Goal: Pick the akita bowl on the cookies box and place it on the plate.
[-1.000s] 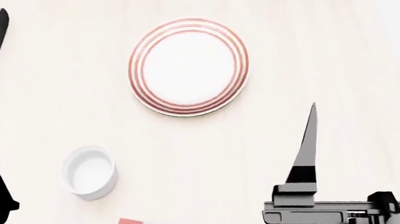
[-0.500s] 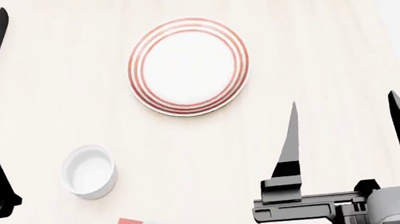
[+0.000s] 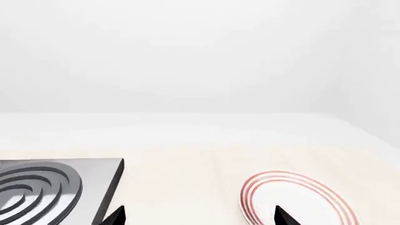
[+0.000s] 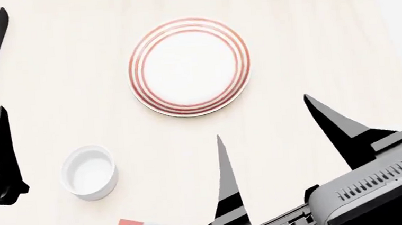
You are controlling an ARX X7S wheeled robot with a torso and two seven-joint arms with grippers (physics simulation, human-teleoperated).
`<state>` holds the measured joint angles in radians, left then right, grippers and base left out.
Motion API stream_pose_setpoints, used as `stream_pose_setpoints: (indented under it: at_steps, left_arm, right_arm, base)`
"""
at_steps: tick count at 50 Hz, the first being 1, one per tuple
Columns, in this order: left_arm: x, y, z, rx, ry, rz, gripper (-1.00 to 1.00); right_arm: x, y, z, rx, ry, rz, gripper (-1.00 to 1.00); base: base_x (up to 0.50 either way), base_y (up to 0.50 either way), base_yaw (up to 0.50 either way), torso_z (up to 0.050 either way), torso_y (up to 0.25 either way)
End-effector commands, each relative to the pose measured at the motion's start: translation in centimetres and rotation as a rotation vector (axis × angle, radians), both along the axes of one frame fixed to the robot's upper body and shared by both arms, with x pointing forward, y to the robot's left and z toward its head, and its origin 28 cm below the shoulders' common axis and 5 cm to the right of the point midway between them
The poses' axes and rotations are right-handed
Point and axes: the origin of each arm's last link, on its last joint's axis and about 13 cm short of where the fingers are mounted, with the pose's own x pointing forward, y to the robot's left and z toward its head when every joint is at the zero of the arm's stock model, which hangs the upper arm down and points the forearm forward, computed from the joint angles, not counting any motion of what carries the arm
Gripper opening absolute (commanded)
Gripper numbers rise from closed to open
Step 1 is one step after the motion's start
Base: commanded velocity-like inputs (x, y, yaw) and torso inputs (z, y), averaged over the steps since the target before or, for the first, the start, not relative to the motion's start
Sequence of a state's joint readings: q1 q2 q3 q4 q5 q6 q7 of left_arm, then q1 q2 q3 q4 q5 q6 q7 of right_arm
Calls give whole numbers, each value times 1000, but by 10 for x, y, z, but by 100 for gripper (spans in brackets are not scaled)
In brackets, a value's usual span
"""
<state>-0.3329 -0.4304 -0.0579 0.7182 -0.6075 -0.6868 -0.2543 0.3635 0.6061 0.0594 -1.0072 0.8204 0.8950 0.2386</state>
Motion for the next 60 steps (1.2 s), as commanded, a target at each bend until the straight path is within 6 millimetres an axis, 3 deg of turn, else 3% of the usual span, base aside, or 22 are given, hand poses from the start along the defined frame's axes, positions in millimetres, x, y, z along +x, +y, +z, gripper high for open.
stream_pose_setpoints:
  at_steps: [1, 10, 24, 44, 60]
  left_arm:
    - [2, 0, 10, 9, 5, -101, 100]
    - [3, 0, 11, 9, 5, -123, 100]
    - [4, -1, 11, 12, 10, -127, 100]
    - [2, -1, 12, 15, 1, -123, 100]
    - [1, -2, 11, 13, -1, -131, 100]
  right_arm:
    - [-12, 1, 12, -118, 103, 165, 100]
    - [-20, 4, 25, -178, 185, 269, 100]
    - [-41, 10, 30, -369, 240, 383, 100]
    - [-59, 17, 39, -461, 314, 519, 100]
    - [-65, 21, 30, -645, 388, 547, 100]
  base:
    - [0, 0, 0, 0, 0]
    - [0, 0, 0, 0, 0]
    - [0, 0, 0, 0, 0]
    - [0, 0, 0, 0, 0]
    - [0, 0, 0, 0, 0]
